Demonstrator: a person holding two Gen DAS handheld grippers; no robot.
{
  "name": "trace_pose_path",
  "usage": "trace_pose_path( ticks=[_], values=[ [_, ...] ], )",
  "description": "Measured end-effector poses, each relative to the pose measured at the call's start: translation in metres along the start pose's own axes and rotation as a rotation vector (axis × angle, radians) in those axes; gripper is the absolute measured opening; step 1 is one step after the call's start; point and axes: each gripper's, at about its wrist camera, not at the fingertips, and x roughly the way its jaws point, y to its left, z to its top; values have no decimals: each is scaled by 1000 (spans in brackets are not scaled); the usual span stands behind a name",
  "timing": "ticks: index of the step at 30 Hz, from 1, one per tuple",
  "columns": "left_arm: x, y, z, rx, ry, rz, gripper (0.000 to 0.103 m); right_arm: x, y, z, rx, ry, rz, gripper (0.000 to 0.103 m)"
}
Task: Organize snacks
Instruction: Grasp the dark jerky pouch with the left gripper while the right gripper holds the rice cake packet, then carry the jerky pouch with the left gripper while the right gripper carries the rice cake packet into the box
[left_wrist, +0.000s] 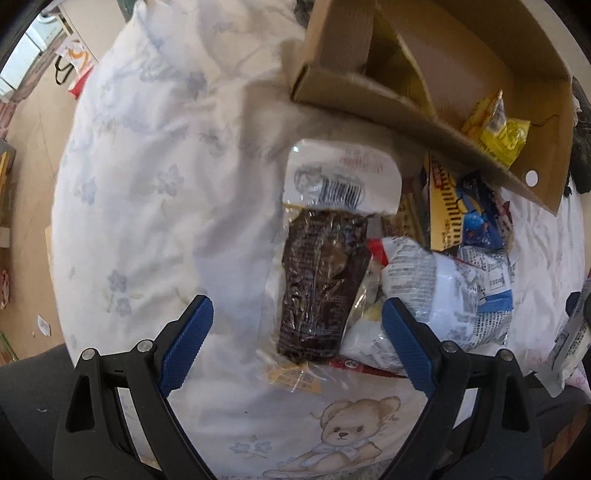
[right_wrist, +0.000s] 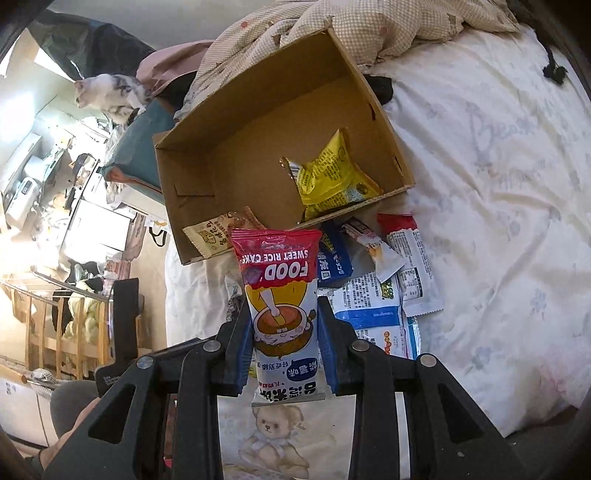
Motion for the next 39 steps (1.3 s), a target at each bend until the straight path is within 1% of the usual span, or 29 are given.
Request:
trace_pose_path(
  ticks=[5,6,7,8,10,12,14,17,21,23,26,28,31,33,35,36,37,39],
  values=[
    [15,-11,3,52,-15,66,91,1,2,0,-9,3,-6,33],
    [17,-14,3,57,-16,67,83,1,1,0,-5,2,-8,33],
    [18,-14,3,59,-10,51,67,1,0,0,0,2,-9,33],
    [18,-15,3,57,0,30,60,1,-1,0,5,1,-9,33],
    [15,-12,2,49,-8,15,53,-1,-3,0,9,-1,-11,33],
    [8,-5,1,31,-28,-36,52,-3,-4,0,16,-6,-10,33],
    [3,2,1,-2,-22,-76,52,-3,-5,1,27,-7,-1,33],
    [-3,18,0,-51,-30,-99,52,-4,-4,1,26,-8,10,33],
    [-3,44,1,-157,-18,-149,52,-3,-1,2,17,-7,18,33],
    [-4,48,1,-164,-27,-139,51,-3,-1,2,15,-5,19,33],
    [-14,35,0,-85,-69,-94,50,-3,0,3,14,-6,21,33],
    [-19,26,-3,-55,-90,-72,50,-3,-1,4,13,-8,19,33],
    [-24,12,-10,-34,-113,-46,49,-3,-2,4,15,-9,15,33],
    [-33,10,-16,-19,-137,-32,49,-3,-2,4,21,-9,17,33],
    [-50,15,-18,-6,-169,-28,49,-3,-1,3,20,-11,18,33],
    [-58,14,-22,4,-197,-25,49,-4,0,3,16,-11,18,33],
    [-60,10,-19,6,-212,-21,49,-4,1,2,12,-12,19,33],
    [-74,16,-21,8,-256,-17,49,-5,3,2,5,-16,19,33]
  ],
)
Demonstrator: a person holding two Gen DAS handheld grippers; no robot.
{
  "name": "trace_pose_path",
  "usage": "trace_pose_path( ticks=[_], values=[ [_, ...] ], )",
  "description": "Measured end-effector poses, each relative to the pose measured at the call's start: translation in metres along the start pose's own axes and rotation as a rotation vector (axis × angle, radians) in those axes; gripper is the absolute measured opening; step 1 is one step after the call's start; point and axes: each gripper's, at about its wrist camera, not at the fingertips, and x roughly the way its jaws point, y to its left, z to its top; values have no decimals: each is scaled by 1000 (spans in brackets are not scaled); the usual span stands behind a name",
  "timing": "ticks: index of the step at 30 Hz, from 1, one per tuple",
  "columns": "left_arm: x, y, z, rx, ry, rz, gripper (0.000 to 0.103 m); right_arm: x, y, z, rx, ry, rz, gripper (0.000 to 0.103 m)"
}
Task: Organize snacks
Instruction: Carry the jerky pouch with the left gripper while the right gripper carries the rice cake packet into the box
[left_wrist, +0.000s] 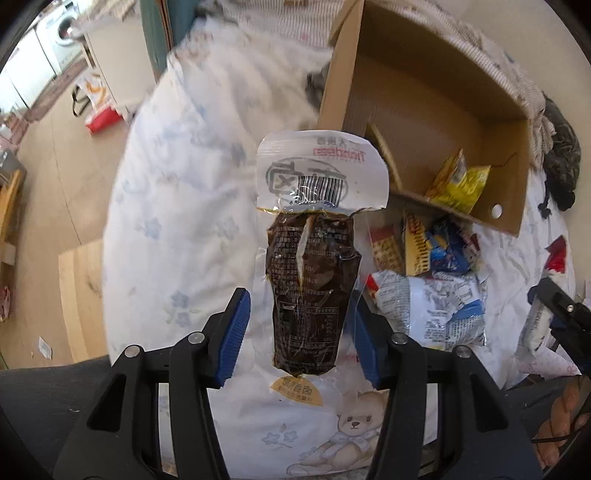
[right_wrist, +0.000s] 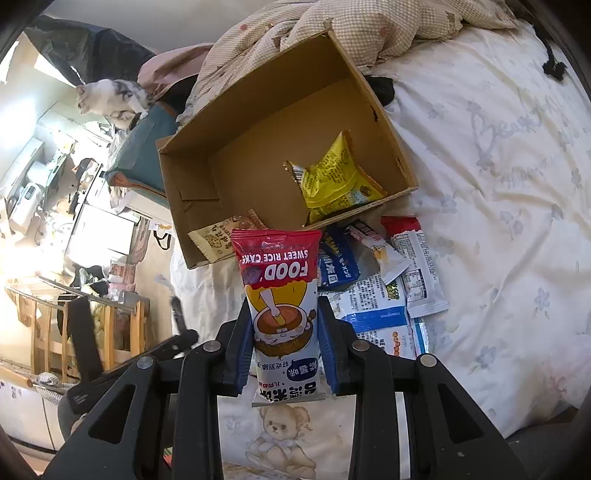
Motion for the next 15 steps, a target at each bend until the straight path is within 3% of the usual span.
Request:
trace_pose_path(
  ticks=[6,15],
  values=[
    [-26,-2,6,29,-111,12,49,-5,1,0,-9,-22,-5,33],
    [-47,-34,31,132,-198,2,49,-12,11,22,-51,-68,15,33]
  ],
)
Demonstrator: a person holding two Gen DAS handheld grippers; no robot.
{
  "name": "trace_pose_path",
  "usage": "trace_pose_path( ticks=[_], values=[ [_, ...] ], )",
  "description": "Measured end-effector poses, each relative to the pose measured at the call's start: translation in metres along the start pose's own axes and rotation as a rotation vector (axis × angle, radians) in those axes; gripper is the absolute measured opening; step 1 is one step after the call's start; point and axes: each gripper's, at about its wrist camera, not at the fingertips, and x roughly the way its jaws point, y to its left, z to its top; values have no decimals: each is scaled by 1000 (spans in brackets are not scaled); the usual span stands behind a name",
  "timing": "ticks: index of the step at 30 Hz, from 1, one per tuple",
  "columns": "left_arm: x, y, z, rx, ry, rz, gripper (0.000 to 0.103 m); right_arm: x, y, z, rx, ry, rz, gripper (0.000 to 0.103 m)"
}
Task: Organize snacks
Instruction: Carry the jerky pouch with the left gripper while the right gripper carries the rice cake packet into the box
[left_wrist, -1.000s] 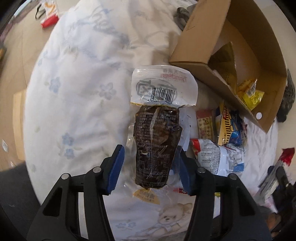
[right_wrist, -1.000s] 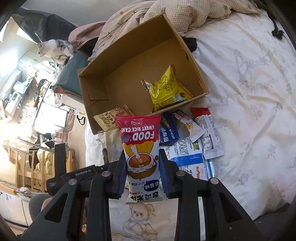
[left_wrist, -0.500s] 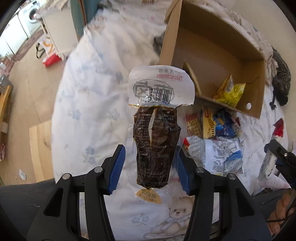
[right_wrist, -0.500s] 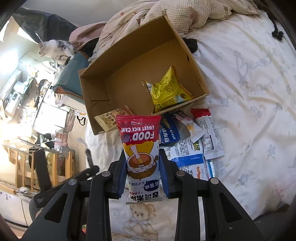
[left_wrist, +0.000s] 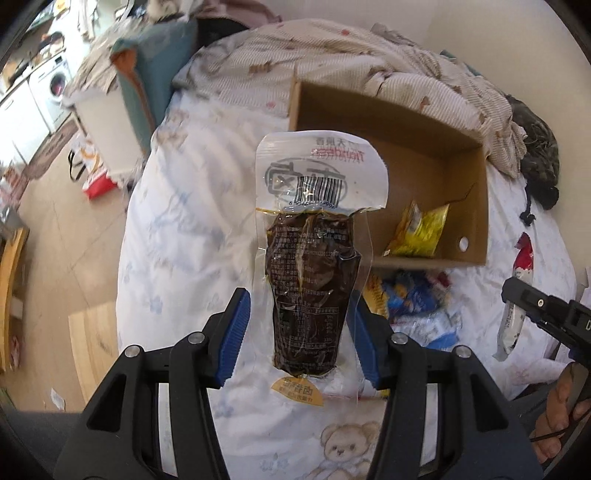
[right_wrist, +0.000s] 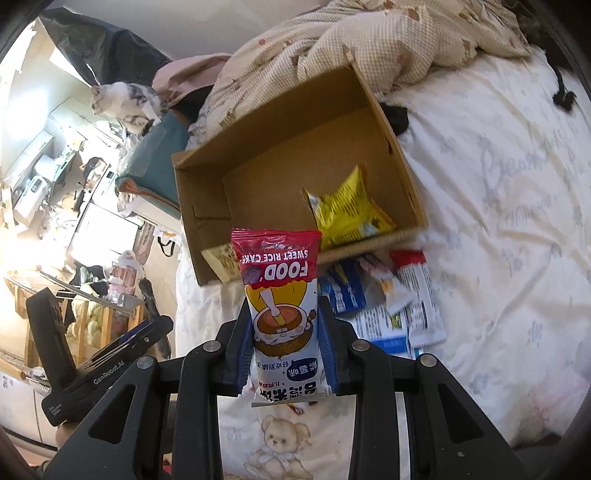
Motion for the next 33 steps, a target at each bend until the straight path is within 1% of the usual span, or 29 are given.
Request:
trace_pose_path(
  ticks=[4,5,6,8,14,19,21,22,24,26,27,28,30,33],
  values=[
    [5,-9,21,20,-35,10,49,2,-2,10,8,-12,7,33],
    [7,-11,27,21,-38,-1,49,4,-3,14,7,-13,5,33],
    [9,-12,36,15,-37,-30,49,6,-3,17,6,-14,3,33],
    [14,-14,48,15,-41,-44,49,9,-4,24,9,-18,2,33],
    [33,-29,73,74,-90,-5,49,21,-2,47,-8,-31,-6,33],
    [59,-39,76,113,-80,8,49,35,3,65,-54,-40,-33,33],
    [72,-39,77,101,-54,-28,49,46,4,73,-71,-33,-44,33],
    [82,-37,77,85,-28,-45,49,53,5,76,-77,-26,-47,33],
    [97,-36,77,70,-1,-38,49,65,6,81,-83,-8,-47,33],
    [105,-38,78,77,-6,-36,50,78,6,84,-90,8,-58,33],
    [108,-39,78,81,-4,-42,48,82,6,86,-93,15,-62,33],
    [109,-40,79,77,-2,-51,48,88,5,87,-94,24,-68,33],
    [110,-38,80,52,0,-90,48,98,2,87,-88,45,-70,33],
    [102,-41,84,54,-30,-70,48,111,-2,86,-82,77,-87,33]
  ],
)
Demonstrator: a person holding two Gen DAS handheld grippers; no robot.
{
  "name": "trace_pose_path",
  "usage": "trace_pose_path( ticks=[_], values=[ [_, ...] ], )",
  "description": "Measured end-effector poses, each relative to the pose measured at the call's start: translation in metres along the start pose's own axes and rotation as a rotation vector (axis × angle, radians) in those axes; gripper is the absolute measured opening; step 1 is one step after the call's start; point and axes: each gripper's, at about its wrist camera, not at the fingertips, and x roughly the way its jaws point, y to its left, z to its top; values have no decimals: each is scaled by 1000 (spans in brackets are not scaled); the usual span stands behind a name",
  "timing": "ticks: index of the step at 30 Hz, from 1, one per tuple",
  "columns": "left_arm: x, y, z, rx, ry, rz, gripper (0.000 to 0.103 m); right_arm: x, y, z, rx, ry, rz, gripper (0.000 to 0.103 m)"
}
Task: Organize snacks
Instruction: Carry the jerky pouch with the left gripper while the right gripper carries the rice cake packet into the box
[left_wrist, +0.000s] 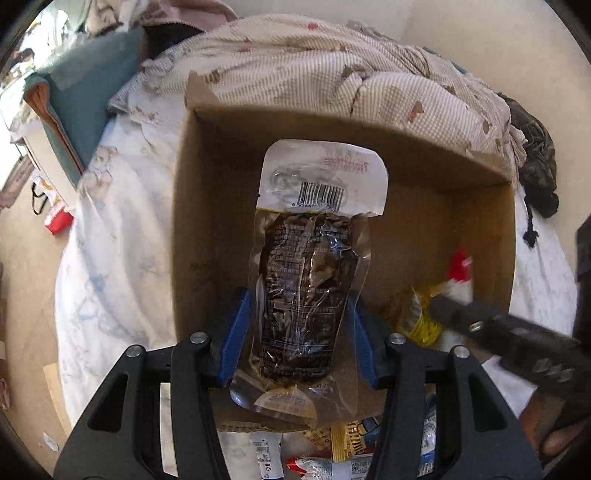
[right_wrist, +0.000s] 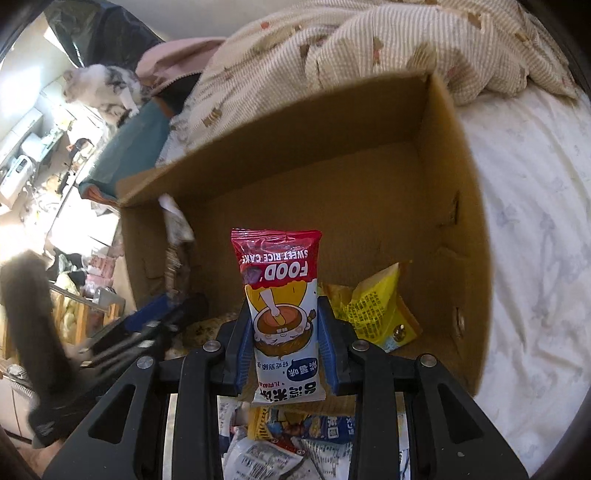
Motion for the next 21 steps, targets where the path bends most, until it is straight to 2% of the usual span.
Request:
trace_pose_path(
  ticks=[5,8,9,12,15,16,21],
  values=[
    [-4,-6,2,26,-10,44,48,15,0,0,5,36,9,33],
    [-2,-7,1,32,-4,44,48,25,2,2,-9,56,-2,33],
    [-1,-7,1,37,-5,49,48,26,2,2,-17,58,-21,33],
    [-2,-6,0,36,-6,43,48,27,-1,3,-46,42,-160,33],
    [-5,-6,1,28,-14,43,48,23,-3,4,-56,20,-202,33],
    [-7,-6,1,19,-20,40,48,21,-2,4,-56,16,-200,33],
    [-8,-6,2,15,-14,42,49,9,3,5,-20,-14,-72,33]
  ],
)
